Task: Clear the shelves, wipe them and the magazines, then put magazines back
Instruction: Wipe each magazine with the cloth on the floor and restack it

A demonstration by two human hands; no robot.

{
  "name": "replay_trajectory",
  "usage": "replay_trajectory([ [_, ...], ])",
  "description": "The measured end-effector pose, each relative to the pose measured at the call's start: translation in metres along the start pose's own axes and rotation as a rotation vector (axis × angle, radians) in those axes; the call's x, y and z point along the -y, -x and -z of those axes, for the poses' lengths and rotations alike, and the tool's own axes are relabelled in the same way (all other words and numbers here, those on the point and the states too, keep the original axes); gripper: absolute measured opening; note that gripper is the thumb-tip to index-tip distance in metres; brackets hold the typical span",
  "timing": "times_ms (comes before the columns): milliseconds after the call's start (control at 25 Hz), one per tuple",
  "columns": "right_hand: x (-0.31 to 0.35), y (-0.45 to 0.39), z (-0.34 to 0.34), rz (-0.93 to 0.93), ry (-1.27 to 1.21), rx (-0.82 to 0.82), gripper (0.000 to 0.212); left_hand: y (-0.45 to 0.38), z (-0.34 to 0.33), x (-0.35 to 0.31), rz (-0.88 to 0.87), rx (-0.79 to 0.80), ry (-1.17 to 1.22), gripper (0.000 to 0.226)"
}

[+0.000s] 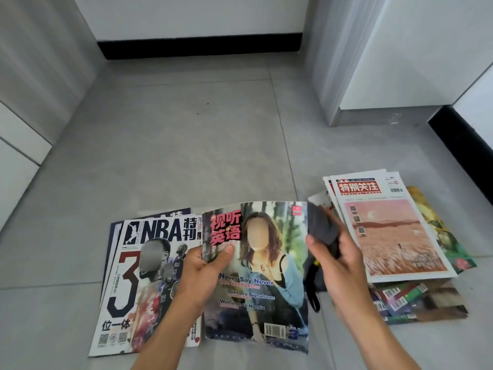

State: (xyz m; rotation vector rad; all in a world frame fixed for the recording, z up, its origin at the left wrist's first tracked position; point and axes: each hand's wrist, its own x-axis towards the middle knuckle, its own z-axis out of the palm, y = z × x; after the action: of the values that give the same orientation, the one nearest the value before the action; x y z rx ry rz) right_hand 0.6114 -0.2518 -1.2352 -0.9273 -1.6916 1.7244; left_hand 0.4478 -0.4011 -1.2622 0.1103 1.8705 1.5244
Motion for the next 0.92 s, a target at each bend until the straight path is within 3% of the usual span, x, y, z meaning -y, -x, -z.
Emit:
replay_trajectory([
  [80, 0.008, -0.020, -0.001, 0.037, -0.010, -0.028, 0.049, 0.001, -0.002, 0.001, 0.020, -0.002, 0.013, 0.028],
  [160, 0.012, -0.025, -0.001, 0.062, 0.010, 0.051, 0.052, -0.002, -0.002, 0.000, 0.042, -0.065, 0.101, 0.020],
  [320, -0.006, 0.006, 0.006, -0.015, 0.087, 0.265, 0.055, -0.017, 0.014, -0.018, 0.117, -0.235, 0.462, 0.045],
  [400, -0.015, 0.022, 0.012, -0.087, 0.063, 0.283, 0.056, -0.018, 0.018, -0.026, 0.092, -0.274, 0.489, 0.027],
  [480, -0.022, 0.027, 0.013, -0.202, -0.153, 0.117, 0.054, -0.013, 0.017, -0.027, 0.150, -0.286, 0.529, 0.010],
  [600, -0.031, 0.029, -0.005, -0.383, -0.514, -0.172, 0.042, -0.012, 0.005, -0.006, 0.251, -0.199, 0.619, 0.024],
  [760, -0.032, 0.012, -0.029, -0.299, -0.467, -0.344, 0.035, 0.009, -0.035, 0.019, 0.345, -0.016, 0.475, 0.051],
  [920, -0.032, -0.014, -0.028, -0.231, -0.292, -0.452, 0.041, 0.018, -0.055, 0.029, 0.407, -0.114, 0.515, 0.027],
])
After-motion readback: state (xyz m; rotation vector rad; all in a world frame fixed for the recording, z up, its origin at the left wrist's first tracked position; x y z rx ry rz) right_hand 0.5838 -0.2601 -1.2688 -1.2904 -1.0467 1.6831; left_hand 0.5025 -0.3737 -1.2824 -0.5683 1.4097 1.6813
